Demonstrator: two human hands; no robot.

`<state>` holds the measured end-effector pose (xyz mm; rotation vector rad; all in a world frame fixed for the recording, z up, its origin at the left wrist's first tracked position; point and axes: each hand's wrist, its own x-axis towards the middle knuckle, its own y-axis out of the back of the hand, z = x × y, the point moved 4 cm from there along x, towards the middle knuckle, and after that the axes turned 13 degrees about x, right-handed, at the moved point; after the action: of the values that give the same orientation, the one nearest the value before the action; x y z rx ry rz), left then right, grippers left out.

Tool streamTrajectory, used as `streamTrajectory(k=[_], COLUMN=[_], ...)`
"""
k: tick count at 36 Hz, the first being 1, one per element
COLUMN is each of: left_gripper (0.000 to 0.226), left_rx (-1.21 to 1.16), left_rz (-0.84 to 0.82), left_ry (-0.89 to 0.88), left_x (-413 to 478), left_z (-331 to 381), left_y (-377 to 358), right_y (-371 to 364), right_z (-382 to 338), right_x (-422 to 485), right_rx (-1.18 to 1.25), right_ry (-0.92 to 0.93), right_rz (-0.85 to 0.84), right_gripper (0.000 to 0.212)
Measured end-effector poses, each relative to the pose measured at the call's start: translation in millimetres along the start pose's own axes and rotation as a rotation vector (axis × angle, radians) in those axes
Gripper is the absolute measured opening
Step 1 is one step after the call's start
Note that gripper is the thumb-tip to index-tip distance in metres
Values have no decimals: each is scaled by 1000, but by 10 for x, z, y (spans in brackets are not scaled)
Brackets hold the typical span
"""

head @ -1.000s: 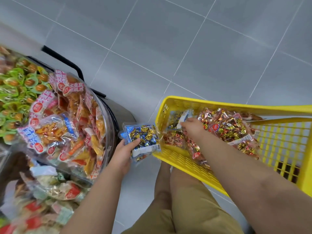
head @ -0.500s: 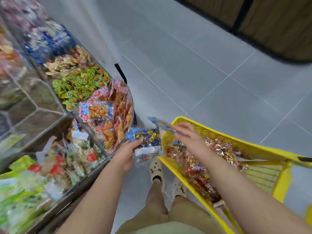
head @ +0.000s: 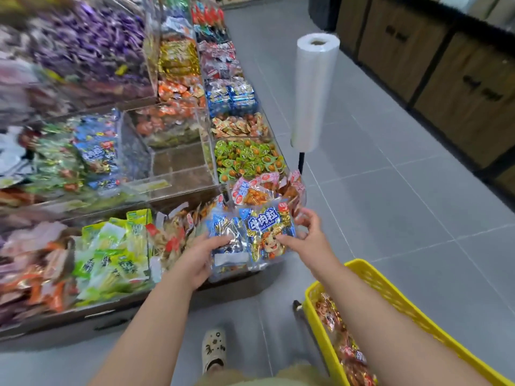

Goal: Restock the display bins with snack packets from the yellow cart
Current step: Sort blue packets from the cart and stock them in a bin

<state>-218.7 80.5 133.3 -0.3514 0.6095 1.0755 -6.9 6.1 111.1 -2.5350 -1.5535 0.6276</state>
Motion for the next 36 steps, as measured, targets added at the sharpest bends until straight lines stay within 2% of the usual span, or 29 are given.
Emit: streamTrajectory(k=[2, 4, 7, 10, 11, 15, 17, 19, 23, 26, 27, 30, 33, 34, 36], left_gripper=[85, 80, 57, 79, 76, 52, 27, 18, 10, 49, 50, 20, 51, 42, 10], left_rx=[-26, -52, -96, -111, -112, -129, -107, -97, -49, -59, -81, -192, -322, -342, -363], left_rz=[54, 79, 124, 103, 107, 177, 198, 243, 296, 360, 368, 358, 371, 366, 344], left_ry=[-3, -19, -47, -65, -71, -79, -90, -90, -98, -106, -110, -138, -107, -110, -109], left_x=[11, 27, 70, 161, 199, 417, 483, 497, 537, 605, 637, 659, 706, 723, 740], left_z=[28, 68, 143, 244, 279, 367, 418, 501, 674, 772, 786, 858, 865, 871, 897], left_y=[257, 503, 911, 1335, 1492, 2197, 2576, 2980, 3763, 4245, 4374, 4646, 4858, 4909, 4974], right_y=[-215, -457, -876, -1350, -1519, -2220, -2578, -2899, -3409, -3673, -3756, -4017, -4349, -4459, -4688], right_z=[71, 116, 146, 204, 223, 326, 369, 385, 378, 306, 272, 163, 116, 122, 160], right_x=[139, 256, 376, 524, 575, 786, 873, 950, 1129, 1292, 1346, 1559, 1784, 1861, 2013], right_rx=[-74, -119, -140, -170, -177, -94, -4, 69, 149, 99, 36, -182, -347, -403, -480], right_ry=[-101, -163, -220, -241, -240, -265, -265, -248, -231, -164, -129, -7, 51, 59, 60], right_rz=[-68, -122, -132, -135, -132, -70, -47, -15, 28, 65, 85, 90, 30, 12, -26], right_gripper=[100, 111, 98, 83, 82, 73, 47, 30, 40, 34, 32, 38, 41, 41, 43])
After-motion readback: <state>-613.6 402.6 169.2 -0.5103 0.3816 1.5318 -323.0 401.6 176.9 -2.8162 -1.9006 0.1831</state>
